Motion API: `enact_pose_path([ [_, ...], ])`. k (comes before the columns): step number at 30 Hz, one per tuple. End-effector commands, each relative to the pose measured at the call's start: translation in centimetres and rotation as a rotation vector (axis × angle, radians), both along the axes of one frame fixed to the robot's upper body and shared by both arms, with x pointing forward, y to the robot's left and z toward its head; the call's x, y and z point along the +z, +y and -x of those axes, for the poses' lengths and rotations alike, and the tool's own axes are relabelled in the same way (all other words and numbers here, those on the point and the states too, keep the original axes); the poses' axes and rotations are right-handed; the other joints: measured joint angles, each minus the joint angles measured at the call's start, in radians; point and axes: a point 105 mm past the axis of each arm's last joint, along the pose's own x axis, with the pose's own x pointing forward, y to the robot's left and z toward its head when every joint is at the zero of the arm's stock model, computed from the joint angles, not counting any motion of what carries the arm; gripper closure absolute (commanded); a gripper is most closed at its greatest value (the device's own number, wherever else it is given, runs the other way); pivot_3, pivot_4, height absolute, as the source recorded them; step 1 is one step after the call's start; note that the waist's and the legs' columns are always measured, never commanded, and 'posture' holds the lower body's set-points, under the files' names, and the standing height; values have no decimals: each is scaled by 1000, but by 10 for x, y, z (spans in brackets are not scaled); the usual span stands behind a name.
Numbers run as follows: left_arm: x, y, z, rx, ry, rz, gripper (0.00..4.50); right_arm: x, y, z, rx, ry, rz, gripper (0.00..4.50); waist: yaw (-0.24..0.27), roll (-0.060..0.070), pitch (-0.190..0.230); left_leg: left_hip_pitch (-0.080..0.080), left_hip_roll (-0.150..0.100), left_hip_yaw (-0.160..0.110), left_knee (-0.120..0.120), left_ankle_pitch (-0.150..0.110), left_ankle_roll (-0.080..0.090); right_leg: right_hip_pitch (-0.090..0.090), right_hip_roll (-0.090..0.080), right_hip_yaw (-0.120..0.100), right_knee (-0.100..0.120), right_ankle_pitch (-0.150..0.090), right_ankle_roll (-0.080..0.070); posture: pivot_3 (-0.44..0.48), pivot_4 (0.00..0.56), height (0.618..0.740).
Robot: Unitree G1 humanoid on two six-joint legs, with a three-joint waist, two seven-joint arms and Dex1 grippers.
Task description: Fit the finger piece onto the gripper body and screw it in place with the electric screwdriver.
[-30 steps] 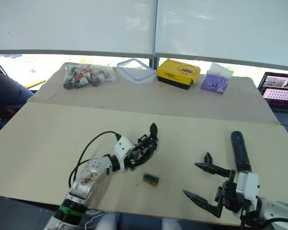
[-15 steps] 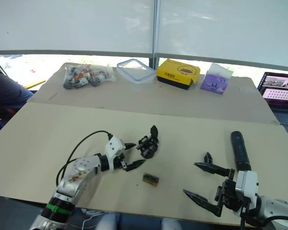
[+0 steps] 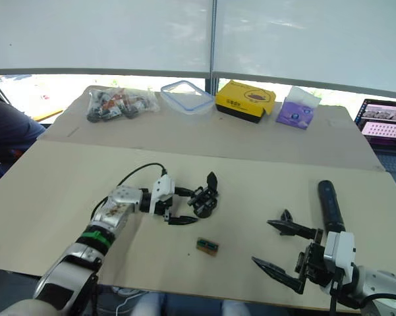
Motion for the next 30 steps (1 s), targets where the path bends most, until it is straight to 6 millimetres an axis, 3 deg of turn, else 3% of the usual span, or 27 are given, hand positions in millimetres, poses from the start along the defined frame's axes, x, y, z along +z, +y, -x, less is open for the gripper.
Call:
enact_pose_path([
  [1, 3, -6, -9, -9, -26, -12, 31, 6, 1, -2, 2, -22, -9, 0, 0, 0, 0, 0, 0, 0, 0, 0, 1, 0, 0, 0, 0, 0, 0, 0, 150, 740],
  [9, -1, -8, -6, -94, -7, -43, 31, 7, -1, -1, 1, -18, -3, 0, 0, 0, 0, 0, 0, 0, 0, 1, 1, 0, 0, 0, 0, 0, 1, 0, 150, 740],
  [12, 2, -11, -6, -99, -13, -13, 901, 7, -1, -1, -1, -18, -3, 0, 1, 0, 0, 0, 0, 0, 0, 1, 1, 0, 0, 0, 0, 0, 1, 0, 150, 740],
  [15, 0, -18, 0, -114, -25, 30, 2223, 5, 1, -2, 0, -16, -6, 0, 1, 0, 0, 0, 0, 0, 0, 1, 1, 0, 0, 0, 0, 0, 1, 0, 150, 740],
  [17, 1, -21, 3, -108, -33, 60, 2213, 4, 2, -2, 1, -13, -8, 0, 1, 0, 0, 0, 0, 0, 0, 1, 1, 0, 0, 0, 0, 0, 1, 0, 150, 740],
  [22, 6, -23, -3, 129, -47, 115, 2213, 3, 2, -2, 3, -14, -12, 0, 1, 0, 0, 0, 0, 0, 0, 1, 2, 0, 0, 0, 1, 0, 1, 0, 150, 740],
  [30, 21, -28, 25, 306, -43, 142, 2213, 2, 2, -1, 6, -6, -15, 0, 1, 1, 0, 0, 0, 0, 0, 0, 0, -1, 0, 0, 1, 0, 1, 0, 150, 740],
])
